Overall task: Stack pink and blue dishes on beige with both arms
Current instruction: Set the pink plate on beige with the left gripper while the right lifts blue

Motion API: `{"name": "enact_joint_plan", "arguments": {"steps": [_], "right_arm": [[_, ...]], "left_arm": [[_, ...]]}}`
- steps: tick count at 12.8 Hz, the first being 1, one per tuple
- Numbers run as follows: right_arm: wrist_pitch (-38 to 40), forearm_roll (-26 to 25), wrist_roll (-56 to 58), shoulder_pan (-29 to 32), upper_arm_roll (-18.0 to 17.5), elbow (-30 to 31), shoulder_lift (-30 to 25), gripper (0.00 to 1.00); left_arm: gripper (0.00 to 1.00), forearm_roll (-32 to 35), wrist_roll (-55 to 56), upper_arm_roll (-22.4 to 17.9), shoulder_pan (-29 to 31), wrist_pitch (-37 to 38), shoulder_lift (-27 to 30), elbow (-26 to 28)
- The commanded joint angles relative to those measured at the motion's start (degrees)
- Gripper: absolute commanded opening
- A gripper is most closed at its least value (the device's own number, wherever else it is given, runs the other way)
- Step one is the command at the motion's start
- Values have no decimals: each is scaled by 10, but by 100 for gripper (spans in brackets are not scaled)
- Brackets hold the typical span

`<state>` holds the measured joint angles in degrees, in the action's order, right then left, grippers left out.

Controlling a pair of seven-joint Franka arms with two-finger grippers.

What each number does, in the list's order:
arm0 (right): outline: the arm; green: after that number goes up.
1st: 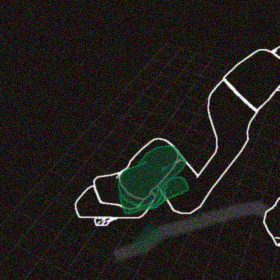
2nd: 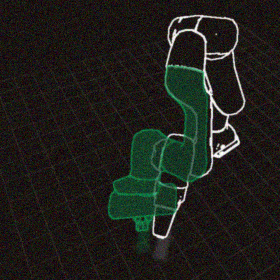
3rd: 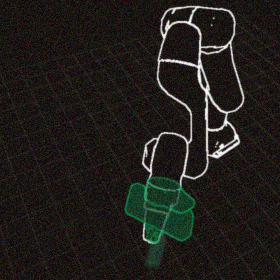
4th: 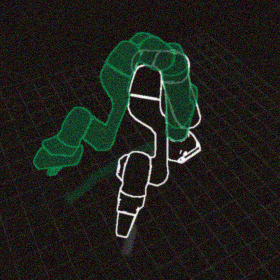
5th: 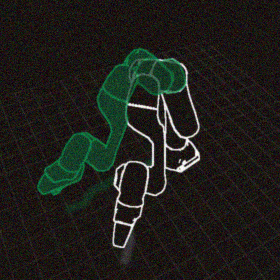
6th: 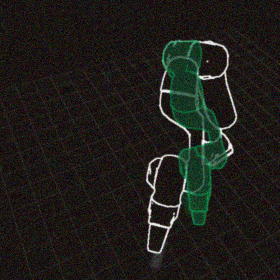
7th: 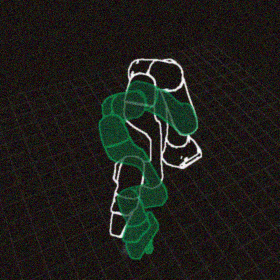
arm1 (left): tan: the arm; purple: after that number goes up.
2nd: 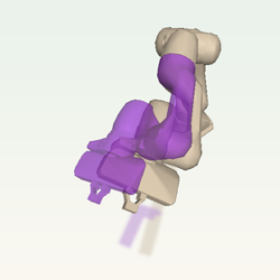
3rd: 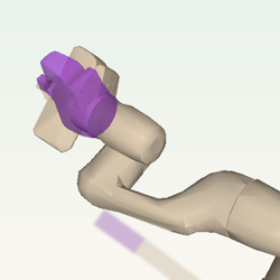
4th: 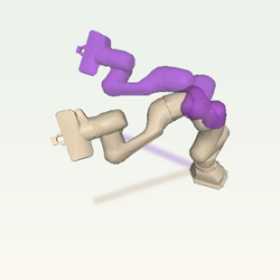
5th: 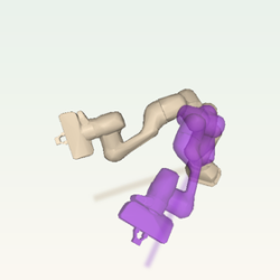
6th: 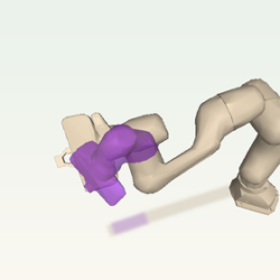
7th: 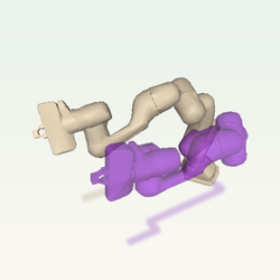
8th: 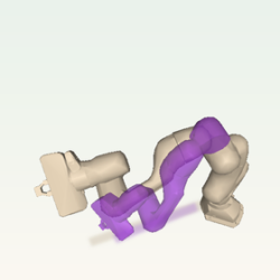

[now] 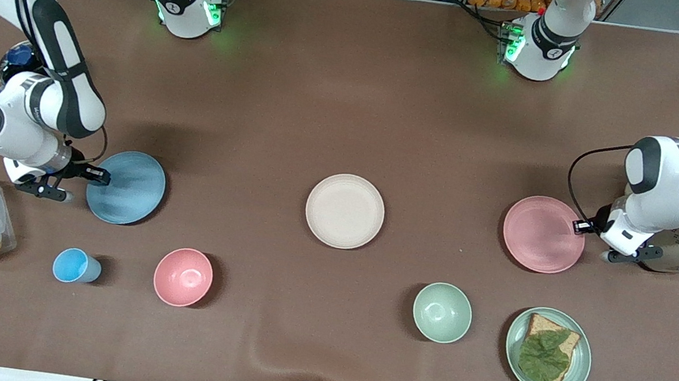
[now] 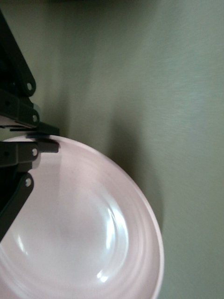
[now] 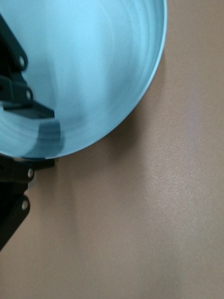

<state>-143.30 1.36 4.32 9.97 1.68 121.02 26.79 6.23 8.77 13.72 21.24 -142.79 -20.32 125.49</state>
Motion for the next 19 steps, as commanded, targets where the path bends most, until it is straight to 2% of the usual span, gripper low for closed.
{"name": "enact_joint_plan", "arguments": {"steps": [1, 3, 6, 7, 10, 13, 16, 19], "right_arm": [[-7, 4, 8, 0, -1, 9, -5, 0], [-5, 3, 17, 0, -1, 4, -5, 0], [15, 4, 52, 3, -1, -17, -9, 0], [46, 4, 54, 3, -1, -37, -11, 0], [175, 4, 70, 4, -1, -128, -11, 0], [220, 25, 76, 5, -4, -148, -20, 0], [302, 140, 111, 0, -6, -179, -34, 0], [391, 220, 99, -29, -11, -213, -40, 0]], "left_arm": [[0, -22, -2, 50, 7, 25, 60, 6], [0, -111, 14, 114, 6, 55, 79, -23], [0, -126, 124, 194, -19, 92, 63, -67], [0, -121, 179, 205, -48, 92, 51, -81], [0, -64, 352, 203, -162, 86, -8, -124], [0, 23, 500, 203, -225, 86, -88, -188], [0, 98, 596, 202, -263, 85, -146, -224], [0, 111, 629, 202, -290, 74, -176, -247]]}}
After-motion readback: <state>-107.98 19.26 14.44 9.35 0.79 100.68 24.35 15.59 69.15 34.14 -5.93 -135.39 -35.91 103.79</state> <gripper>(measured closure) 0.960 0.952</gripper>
